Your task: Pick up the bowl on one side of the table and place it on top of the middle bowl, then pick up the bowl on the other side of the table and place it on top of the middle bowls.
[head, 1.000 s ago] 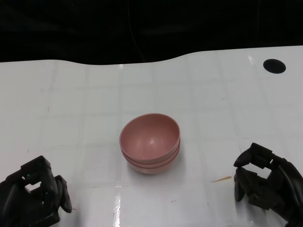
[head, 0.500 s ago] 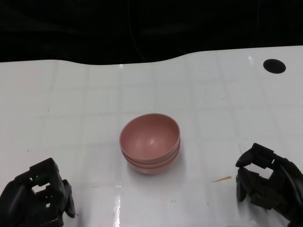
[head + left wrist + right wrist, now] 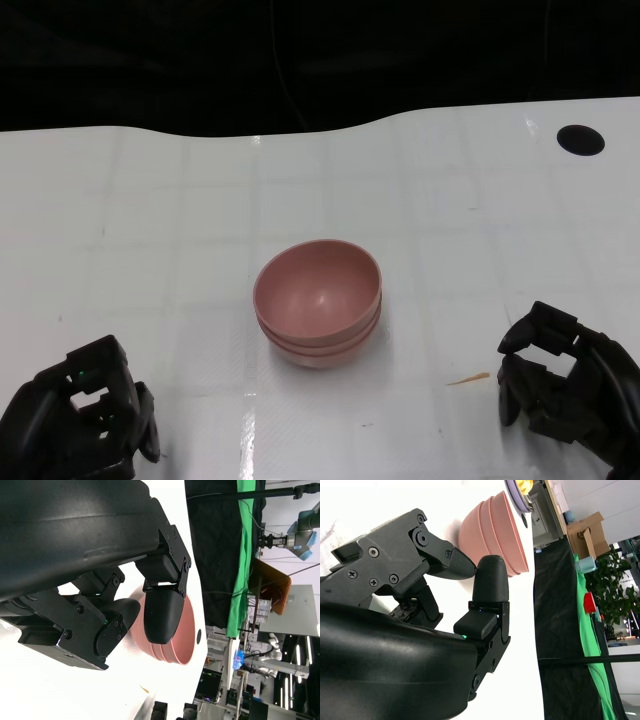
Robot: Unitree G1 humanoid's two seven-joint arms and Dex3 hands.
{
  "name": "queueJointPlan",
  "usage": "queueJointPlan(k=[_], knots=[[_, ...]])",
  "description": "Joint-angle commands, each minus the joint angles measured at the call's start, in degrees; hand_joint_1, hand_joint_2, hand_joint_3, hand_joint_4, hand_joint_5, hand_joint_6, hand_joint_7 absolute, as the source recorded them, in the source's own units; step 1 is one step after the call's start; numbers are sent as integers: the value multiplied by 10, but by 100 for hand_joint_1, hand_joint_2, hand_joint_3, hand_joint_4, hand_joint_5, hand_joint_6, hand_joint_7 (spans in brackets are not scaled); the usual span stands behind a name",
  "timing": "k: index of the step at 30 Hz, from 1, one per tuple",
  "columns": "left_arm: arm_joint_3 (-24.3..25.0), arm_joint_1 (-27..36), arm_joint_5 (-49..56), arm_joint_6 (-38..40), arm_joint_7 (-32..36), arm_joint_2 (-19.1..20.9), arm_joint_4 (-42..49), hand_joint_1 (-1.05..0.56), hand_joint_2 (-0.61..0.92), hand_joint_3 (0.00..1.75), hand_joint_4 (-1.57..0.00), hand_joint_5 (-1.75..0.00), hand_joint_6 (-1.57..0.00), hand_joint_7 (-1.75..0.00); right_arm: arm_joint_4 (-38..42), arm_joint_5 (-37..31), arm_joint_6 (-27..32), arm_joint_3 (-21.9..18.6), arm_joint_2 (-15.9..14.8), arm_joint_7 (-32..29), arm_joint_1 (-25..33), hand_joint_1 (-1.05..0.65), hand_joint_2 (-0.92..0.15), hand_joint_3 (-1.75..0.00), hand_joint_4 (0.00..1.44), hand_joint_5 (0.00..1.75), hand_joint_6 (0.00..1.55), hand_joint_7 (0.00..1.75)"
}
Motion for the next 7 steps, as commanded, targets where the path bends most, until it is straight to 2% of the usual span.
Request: queueJointPlan(k=[1,7], knots=[[8,2,-13,16,-9,7,-2,1,55,122,-93,-175,-79,-175,-7,6,6,-5,-7,-4,3,-14,-56,-106,88,175,76,155],[10,8,-21,17,-15,1,-11,2,54,127,-93,-175,-79,-175,-12,6,0,-4,-8,-1,9,-16,-56,-104,88,175,77,154]])
